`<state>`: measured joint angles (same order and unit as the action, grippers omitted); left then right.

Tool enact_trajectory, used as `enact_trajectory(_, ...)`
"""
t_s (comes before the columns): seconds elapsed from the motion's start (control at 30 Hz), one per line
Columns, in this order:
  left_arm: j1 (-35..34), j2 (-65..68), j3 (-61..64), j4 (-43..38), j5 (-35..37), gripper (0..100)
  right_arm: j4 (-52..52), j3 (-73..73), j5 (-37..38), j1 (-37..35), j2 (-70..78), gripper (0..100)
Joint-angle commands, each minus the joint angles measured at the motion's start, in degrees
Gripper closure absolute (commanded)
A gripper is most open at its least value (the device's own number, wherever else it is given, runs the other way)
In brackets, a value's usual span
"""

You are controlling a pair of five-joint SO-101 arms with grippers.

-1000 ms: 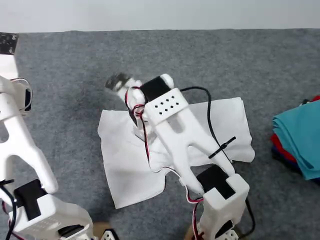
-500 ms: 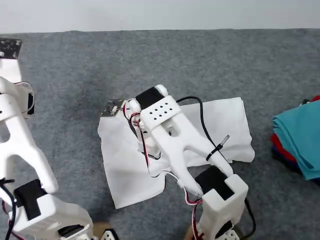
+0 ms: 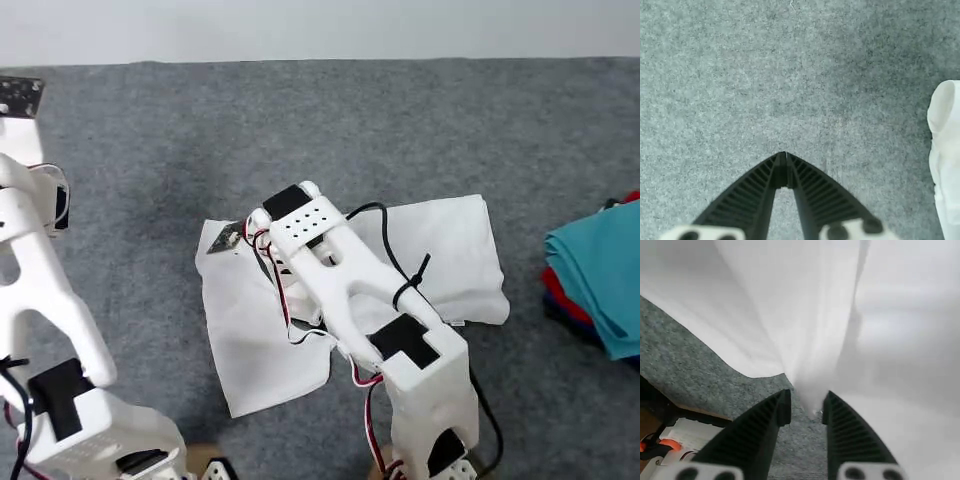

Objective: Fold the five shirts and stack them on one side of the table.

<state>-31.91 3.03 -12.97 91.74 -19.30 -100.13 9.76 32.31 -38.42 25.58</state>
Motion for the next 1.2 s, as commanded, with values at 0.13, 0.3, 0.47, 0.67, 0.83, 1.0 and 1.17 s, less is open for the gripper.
enact_trajectory(0.13, -0.35, -2.99, 0.04, -0.62, 0.62, 100, 1.10, 7.74, 0.62, 0.04, 0.22, 92.0)
enact_trajectory(0.3, -0.53, -2.99, 0.66, -0.62, 0.53, 100, 3.65, 8.79, 0.70, 0.48, 2.77, 92.0)
enact_trajectory(0.47, -2.02, -2.99, 0.66, -1.05, 0.44, 100, 5.14, 8.88, 0.70, 2.33, 5.41, 92.0)
enact_trajectory(0.67, -2.64, -2.99, 0.66, -1.05, 0.35, 100, 4.88, 8.88, 0.35, 2.42, 6.11, 92.4)
enact_trajectory(0.83, -2.37, -2.73, 0.66, -1.14, 0.35, 100, 4.97, 10.20, 0.44, 2.51, 5.76, 99.0)
enact_trajectory(1.0, -2.37, -2.73, 0.66, -1.14, 0.35, 100, 4.88, 13.27, 0.53, 2.77, 6.20, 98.9)
enact_trajectory(1.17, -2.37, -2.81, 0.66, -1.14, 0.26, 100, 6.64, 14.77, 0.53, 2.77, 6.29, 98.9)
